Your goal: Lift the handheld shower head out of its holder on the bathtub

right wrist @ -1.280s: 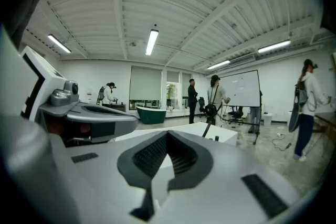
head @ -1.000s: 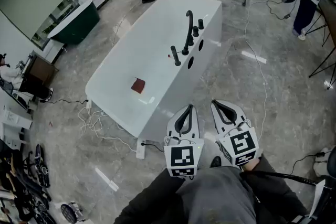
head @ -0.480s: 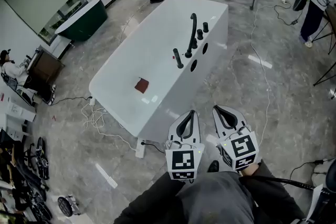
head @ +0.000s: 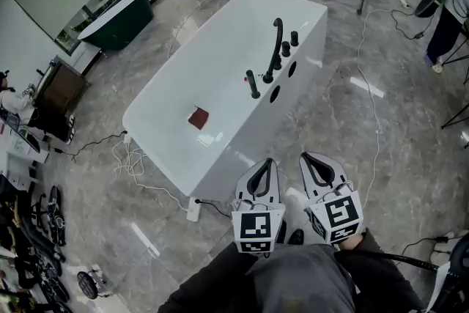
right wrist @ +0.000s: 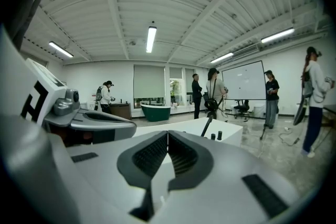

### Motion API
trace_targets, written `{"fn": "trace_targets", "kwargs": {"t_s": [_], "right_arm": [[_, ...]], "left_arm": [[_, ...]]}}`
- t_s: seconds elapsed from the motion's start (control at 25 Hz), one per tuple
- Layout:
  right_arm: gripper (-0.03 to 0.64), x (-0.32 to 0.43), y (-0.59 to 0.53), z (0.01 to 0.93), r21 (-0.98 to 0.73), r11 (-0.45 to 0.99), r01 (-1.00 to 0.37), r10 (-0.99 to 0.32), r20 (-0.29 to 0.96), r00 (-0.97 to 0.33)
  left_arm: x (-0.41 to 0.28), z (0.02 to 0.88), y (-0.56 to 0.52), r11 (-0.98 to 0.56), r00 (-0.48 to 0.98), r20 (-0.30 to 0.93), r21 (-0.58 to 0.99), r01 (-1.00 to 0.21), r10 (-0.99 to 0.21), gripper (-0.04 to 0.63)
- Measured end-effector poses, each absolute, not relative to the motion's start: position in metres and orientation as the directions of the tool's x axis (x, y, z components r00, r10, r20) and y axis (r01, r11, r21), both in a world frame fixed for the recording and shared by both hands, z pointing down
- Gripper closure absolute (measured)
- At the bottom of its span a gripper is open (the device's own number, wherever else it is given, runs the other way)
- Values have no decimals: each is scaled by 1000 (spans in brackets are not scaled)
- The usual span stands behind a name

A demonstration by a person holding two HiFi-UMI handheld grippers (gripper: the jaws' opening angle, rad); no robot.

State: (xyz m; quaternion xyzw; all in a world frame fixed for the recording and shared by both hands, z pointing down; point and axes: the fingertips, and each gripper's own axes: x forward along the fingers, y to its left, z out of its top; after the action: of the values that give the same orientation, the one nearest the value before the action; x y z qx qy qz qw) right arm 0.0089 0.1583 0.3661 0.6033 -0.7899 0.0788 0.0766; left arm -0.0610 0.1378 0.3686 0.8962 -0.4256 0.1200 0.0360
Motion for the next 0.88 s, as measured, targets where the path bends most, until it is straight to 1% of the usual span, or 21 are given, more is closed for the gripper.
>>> {"fn": "trace_targets", "kwargs": {"t_s": [0.2, 0.4, 0.88], "right_arm": [[612, 22, 121, 357, -19, 249, -968, -946, 209, -248], [612, 24, 78, 368, -39, 244, -969, -941, 231, -246], [612, 3, -8, 370, -20, 237, -971, -940, 246, -235]], "left_arm": [[-50, 361, 99, -639, 617, 230, -28, -768, -752, 592], [-48, 371, 57, -638, 614, 248, -20, -770, -749, 592], [-60, 380, -16, -667, 651, 237, 16, -745, -721, 592]]}}
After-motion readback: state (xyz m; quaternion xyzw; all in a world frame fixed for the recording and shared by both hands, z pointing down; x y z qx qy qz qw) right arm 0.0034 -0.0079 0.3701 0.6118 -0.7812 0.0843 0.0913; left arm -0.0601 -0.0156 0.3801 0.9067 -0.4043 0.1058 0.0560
